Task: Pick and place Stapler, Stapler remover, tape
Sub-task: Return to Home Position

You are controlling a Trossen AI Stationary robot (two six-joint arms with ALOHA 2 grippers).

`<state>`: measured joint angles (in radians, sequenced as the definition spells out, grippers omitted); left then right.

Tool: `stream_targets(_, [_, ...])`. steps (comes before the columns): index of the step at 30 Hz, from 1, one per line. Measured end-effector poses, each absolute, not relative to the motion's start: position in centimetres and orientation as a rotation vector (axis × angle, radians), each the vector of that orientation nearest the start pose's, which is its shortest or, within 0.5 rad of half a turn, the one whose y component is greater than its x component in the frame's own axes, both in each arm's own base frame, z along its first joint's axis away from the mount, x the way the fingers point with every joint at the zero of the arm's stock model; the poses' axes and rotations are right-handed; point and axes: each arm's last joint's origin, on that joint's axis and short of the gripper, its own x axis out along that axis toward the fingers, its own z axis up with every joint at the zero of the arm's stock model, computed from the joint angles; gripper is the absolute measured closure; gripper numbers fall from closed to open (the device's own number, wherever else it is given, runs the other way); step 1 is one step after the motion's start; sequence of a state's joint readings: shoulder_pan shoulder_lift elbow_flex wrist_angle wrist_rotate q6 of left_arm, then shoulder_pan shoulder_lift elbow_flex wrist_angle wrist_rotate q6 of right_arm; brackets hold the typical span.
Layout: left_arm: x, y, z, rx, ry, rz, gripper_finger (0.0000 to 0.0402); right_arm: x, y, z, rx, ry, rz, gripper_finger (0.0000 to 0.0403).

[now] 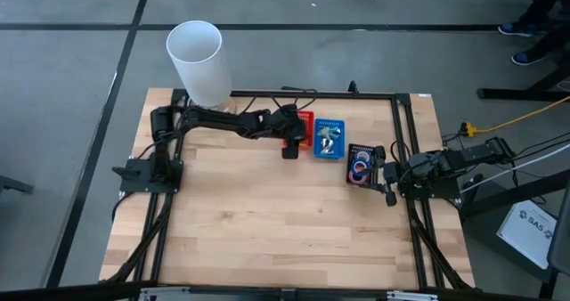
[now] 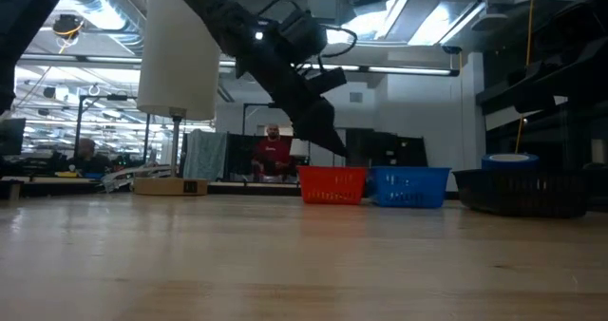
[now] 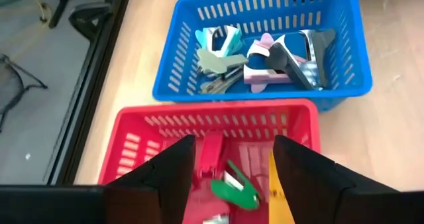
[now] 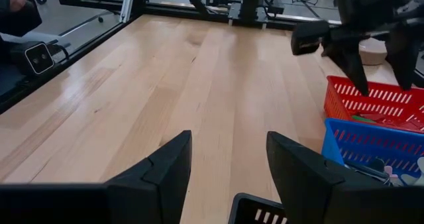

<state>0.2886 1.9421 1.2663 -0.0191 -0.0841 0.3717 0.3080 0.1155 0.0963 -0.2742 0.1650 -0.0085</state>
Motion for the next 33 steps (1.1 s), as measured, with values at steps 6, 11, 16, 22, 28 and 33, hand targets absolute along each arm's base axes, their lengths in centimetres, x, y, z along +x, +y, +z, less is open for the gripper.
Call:
stream_targets(6, [38.2, 11.4, 19.5, 0.241, 0.752, 0.237, 0.0201, 9.3, 2.5, 16.1, -0.077, 0.285, 0.143, 0.0205])
stream_targets(11, [35.0, 9.6, 18.0, 0.262, 0.657, 0.238, 0.0203, 9.3, 2.5, 16.1, -0.077, 0.285, 0.143, 0.0205])
stream_targets(16, [31.6, 7.2, 16.4, 0.232, 0.609, 0.221, 0.0203, 9.3, 2.5, 16.1, -0.077, 0.285, 0.143, 0.0205])
stream_targets(22, [28.0, 5.5, 16.4, 0.195, 0.596, 0.225, 0.0204, 9.3, 2.5, 16.1, -0.077, 0.285, 0.144, 0.0206])
stream_targets(28, [24.6, 5.0, 15.6, 0.156, 0.604, 0.255, 0.0200, 9.3, 2.5, 16.1, -0.077, 0.285, 0.144, 0.0206])
stream_targets(33, [22.4, 4.6, 15.2, 0.048, 0.572, 0.289, 0.0200, 9.3, 2.5, 16.1, -0.077, 0.285, 0.144, 0.0206])
